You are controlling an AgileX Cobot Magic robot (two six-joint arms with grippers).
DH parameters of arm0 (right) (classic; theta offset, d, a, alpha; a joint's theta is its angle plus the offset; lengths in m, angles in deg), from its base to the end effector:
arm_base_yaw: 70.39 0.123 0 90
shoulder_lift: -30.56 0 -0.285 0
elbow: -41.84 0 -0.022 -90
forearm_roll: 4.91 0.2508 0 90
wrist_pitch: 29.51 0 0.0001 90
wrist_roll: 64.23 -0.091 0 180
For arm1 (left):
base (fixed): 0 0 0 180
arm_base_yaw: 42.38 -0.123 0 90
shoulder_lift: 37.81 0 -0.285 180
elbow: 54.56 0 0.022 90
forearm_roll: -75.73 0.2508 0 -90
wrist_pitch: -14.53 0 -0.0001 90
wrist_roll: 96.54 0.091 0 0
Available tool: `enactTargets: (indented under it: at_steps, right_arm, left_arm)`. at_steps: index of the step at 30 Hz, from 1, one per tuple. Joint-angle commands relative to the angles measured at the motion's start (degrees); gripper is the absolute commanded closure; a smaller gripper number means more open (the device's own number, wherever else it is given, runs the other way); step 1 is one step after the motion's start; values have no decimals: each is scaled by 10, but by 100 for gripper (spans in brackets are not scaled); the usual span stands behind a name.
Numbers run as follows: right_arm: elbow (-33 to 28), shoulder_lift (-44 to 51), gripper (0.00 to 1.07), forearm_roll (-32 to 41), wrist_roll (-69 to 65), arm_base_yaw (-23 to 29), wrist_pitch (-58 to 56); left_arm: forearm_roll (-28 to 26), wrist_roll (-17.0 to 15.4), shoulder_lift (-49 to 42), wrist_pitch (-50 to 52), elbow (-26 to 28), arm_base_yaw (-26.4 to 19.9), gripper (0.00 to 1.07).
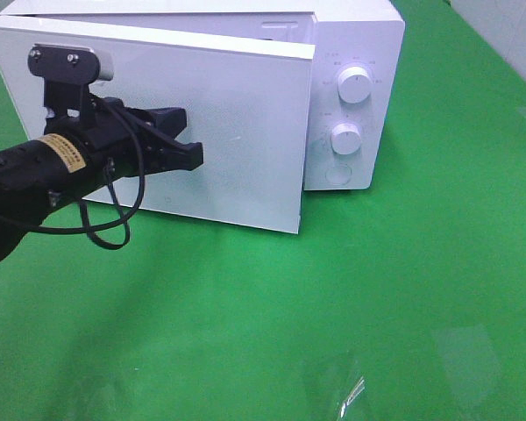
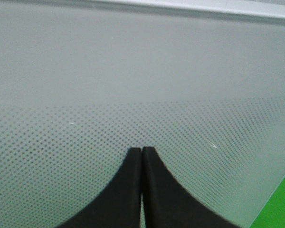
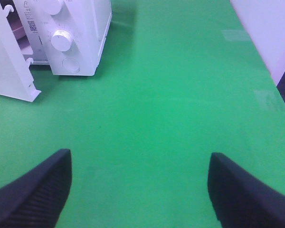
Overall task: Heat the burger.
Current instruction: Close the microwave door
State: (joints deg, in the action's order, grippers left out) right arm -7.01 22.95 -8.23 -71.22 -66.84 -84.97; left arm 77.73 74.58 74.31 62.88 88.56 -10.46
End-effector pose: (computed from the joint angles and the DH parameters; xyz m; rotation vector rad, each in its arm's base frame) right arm -0.0010 -0.0044 0.2837 0.0580 1.9516 0.0532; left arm 0.2913 -0.1843 0.1664 0.3959 1.7420 -0.5221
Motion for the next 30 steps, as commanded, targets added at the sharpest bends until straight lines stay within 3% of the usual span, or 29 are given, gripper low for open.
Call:
enactTargets:
  at_steps: [1,13,24,27,29,30]
  right_arm:
    - [-2,15,32,0,3,-3,6]
    - [-2,15,32,0,3,-3,6]
    - [-2,15,32,0,3,-3,6]
    - [-2,15,32,0,3,-3,6]
    - [-2,15,32,0,3,-3,6]
    - [-2,15,32,0,3,-3,6]
  left_arm:
    - [-17,4,9,-18,23,7,107]
    - [-77,48,56,-61,122,41,107]
    - [-124,52,96,-91,206,45,107]
    - [-135,62,103,-99,219,45,107]
    - [-156,95,113,-112,242,45,107]
    - [-156,95,113,-112,242,45,107]
